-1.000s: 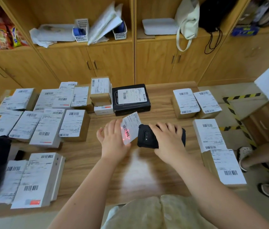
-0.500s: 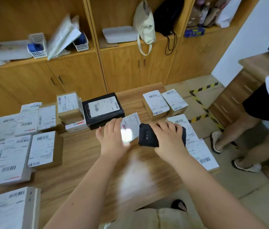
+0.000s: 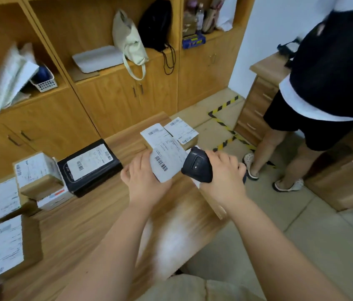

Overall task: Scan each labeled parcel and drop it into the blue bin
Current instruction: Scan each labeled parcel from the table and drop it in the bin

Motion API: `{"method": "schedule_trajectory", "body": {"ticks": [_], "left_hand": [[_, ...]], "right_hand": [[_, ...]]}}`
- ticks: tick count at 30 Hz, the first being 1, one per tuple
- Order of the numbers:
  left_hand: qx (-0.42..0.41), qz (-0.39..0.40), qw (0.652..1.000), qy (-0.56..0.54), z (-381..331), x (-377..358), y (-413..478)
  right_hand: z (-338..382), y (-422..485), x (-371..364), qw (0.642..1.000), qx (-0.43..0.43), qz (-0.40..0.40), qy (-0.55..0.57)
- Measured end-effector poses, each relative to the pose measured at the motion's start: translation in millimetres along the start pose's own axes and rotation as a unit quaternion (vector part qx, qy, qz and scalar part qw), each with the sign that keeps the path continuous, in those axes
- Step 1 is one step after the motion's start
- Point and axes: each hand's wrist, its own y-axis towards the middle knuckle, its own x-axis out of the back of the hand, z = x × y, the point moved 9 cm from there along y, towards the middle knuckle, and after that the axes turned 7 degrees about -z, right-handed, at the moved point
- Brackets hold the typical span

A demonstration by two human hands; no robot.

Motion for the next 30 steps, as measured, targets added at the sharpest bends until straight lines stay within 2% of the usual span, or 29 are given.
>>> {"method": "schedule_trajectory", "body": {"ticks": [5, 8, 11, 16, 23, 30], "left_hand": [[-0.044, 0.043, 0.998, -0.028, -98.8, -34.8, 6.0], [-0.073, 0.073, 0.994, -0.036, -169.6, -63.2, -6.5], [-0.101, 0.107, 0.988, -0.051, -243.2, -88.5, -41.6], [-0.172, 0.163, 0.965, -0.11, -365.7, -128.1, -143.4], [-0.274, 0.275, 0.908, -0.161, -530.2, -190.4, -341.1], [-0.408, 0.348, 0.823, -0.188, -647.1, -226.4, -506.7]], "right_hand": [[-93.8, -16.1, 67.8, 0.989, -0.114, -0.06, 0.078], [-154.7, -39.3, 111.4, 0.981, -0.16, -0.1, 0.052], [-220.2, -78.1, 149.4, 0.965, -0.214, -0.148, 0.036], [-337.9, -178.7, 202.1, 0.935, -0.311, -0.169, 0.023], [-500.5, -369.1, 270.0, 0.866, -0.448, -0.221, -0.004], [-599.8, -531.4, 322.7, 0.781, -0.563, -0.27, -0.021]]}}
